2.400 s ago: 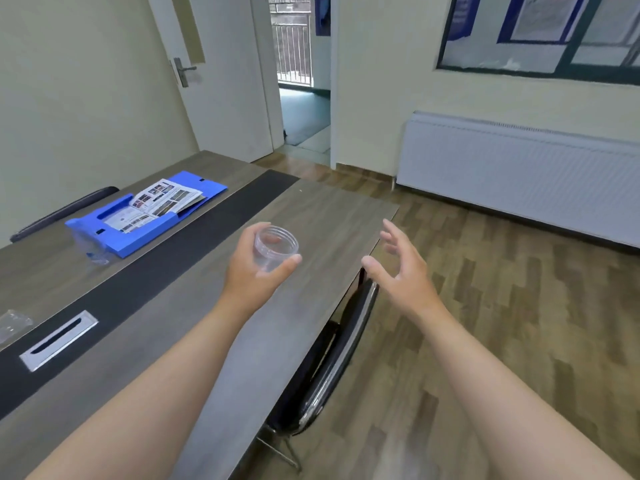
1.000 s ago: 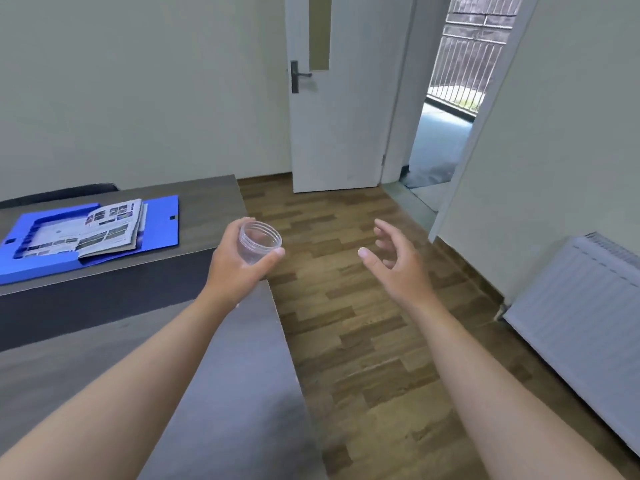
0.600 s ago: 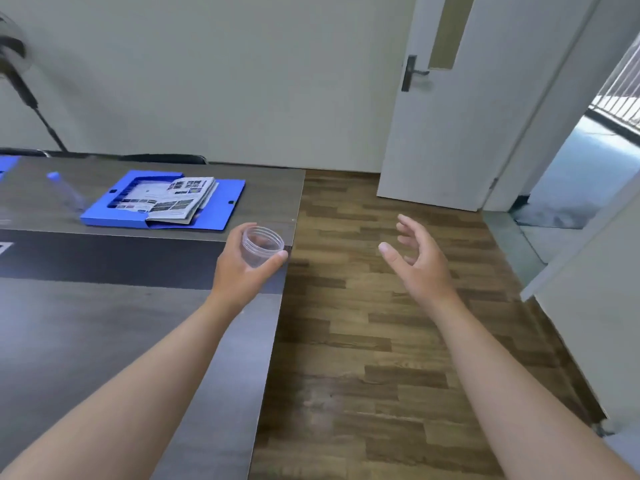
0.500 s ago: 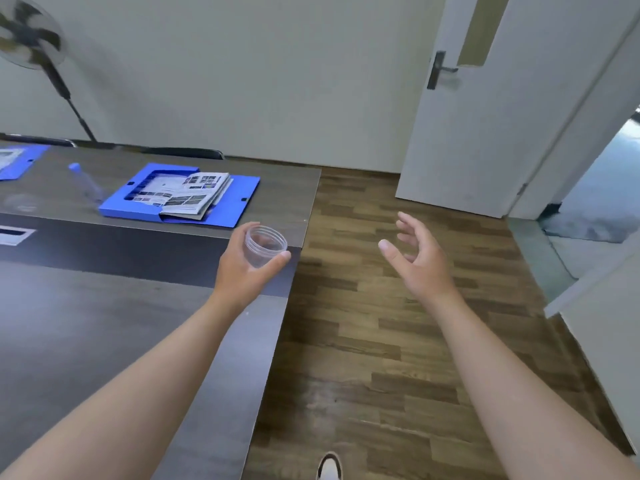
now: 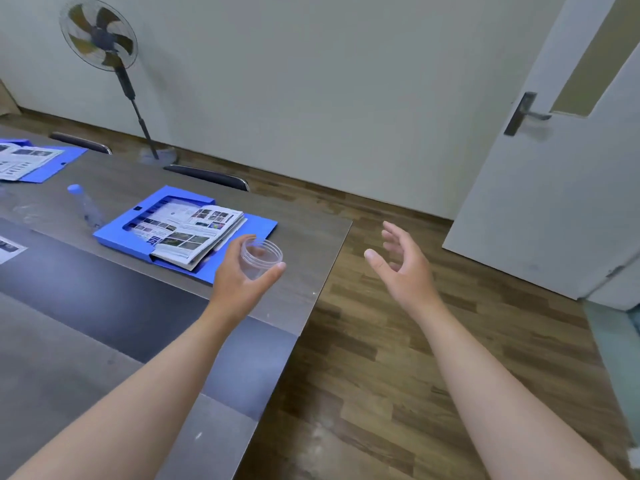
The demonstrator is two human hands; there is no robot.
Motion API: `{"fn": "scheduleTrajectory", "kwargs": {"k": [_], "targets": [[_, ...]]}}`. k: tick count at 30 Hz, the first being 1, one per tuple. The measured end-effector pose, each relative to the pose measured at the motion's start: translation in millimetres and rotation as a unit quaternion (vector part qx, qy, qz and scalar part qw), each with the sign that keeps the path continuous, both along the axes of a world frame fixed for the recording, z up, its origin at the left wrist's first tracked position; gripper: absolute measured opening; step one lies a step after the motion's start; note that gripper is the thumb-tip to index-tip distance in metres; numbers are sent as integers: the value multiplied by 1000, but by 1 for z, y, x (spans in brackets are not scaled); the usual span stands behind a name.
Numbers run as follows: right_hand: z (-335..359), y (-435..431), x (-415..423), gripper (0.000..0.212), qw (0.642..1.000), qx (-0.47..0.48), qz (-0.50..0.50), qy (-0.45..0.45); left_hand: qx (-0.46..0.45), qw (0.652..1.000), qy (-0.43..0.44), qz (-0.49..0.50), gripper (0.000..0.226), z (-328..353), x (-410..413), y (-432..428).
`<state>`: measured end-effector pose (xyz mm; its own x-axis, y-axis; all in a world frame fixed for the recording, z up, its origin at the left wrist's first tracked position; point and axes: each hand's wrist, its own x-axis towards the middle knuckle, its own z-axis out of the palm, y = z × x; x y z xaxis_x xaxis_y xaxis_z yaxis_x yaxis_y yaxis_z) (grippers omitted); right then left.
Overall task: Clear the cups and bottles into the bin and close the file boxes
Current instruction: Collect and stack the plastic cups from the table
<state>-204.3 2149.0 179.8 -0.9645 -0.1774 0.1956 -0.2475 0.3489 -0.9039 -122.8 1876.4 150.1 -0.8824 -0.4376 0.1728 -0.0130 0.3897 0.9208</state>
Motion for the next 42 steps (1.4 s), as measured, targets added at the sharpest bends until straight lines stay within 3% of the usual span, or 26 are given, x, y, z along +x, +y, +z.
{"fn": "scheduleTrajectory", "kwargs": {"k": [25,37,42], "targets": [[2,-10,-560,64,973,-18,228,-29,-43,979,24,197,54,14,-465,48],[-19,-191,-767,61,931,7,364,-25,-31,934,33,354,66,-3,-623,-79],[-7,-287,-821,62,905,22,424,-29,-14,903,22,429,55,-3,-657,-140]]}}
